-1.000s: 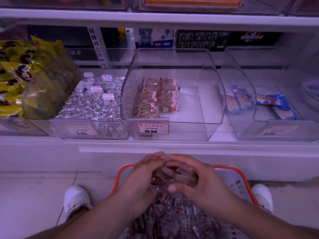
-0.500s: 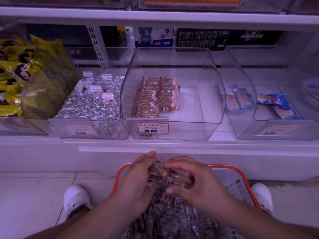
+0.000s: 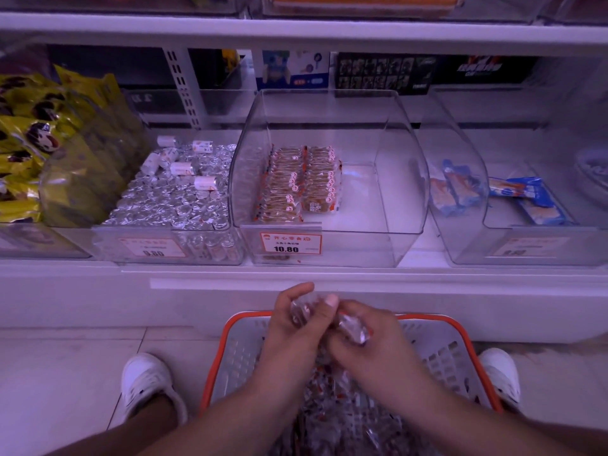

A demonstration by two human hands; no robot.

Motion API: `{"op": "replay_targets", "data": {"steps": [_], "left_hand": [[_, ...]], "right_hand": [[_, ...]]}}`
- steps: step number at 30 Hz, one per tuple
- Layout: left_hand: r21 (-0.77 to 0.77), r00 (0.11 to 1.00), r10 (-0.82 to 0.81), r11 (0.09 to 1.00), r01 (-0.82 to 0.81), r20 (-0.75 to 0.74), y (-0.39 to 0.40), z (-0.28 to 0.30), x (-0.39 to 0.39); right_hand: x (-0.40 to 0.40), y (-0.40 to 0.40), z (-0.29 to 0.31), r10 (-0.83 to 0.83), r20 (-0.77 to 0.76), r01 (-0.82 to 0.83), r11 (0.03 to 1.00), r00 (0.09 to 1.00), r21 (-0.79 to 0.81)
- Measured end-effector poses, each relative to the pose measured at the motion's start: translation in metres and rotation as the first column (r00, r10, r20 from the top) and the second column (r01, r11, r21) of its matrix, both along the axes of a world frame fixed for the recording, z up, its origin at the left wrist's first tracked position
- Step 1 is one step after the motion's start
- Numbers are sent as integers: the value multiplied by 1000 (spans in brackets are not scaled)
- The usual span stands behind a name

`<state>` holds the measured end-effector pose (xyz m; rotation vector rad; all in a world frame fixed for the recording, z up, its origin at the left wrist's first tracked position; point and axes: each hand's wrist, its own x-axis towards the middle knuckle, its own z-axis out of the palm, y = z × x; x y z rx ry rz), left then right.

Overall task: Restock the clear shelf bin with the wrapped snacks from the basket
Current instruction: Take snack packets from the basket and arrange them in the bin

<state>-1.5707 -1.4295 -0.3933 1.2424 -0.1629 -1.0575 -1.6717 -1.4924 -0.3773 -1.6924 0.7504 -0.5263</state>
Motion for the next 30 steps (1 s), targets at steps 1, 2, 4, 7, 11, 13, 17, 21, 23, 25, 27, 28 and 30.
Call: {"op": "replay_targets", "data": {"steps": [1,2,4,7,11,13,17,21,23,25,27,28,30], "left_hand": [[18,1000,17,1000,-16,-23,-1,-1,4],[48,999,37,998,-35,-38,-2,-3,9],[111,998,67,992,-64,-17,-3,-6,21],[114,990,48,992,-63,129,-4,-10,32],[85,871,-132,991,105,473,0,-4,22],[72,776,-232,969,236,587,3,-5,11],[192,689,-379,922,336,617,2,-9,8],[63,895,-283,958,279,345,-1,-3,21],[3,938,-269,961,275,219,0,2,27],[-39,964,-256,965,260,75,0,7,33],[-63,966,-256,965,254,-33,0,9,40],[-71,962,-265,963,260,-65,0,11,42],[-70,954,-288,957,283,-87,0,13,42]], "right_hand": [[-1,2,-1,76,-21,-76,997,997,-11],[-2,2,-1,104,-29,-104,995,994,0],[-4,-3,3,37,9,-38,990,999,139],[-7,-20,11,-177,15,151,878,984,455],[-5,-26,11,-192,-131,231,853,973,469],[-1,-22,8,-123,-144,183,815,982,550],[-1,-22,8,-14,68,-48,568,998,821],[-7,-32,10,65,160,-169,555,985,814],[-11,-37,8,72,182,-189,590,981,785],[-12,-37,8,50,190,-180,619,980,765],[-11,-36,6,0,130,-93,699,992,709],[-11,-35,4,-26,85,-36,759,996,650],[-10,-34,2,-36,1,31,863,999,505]]}}
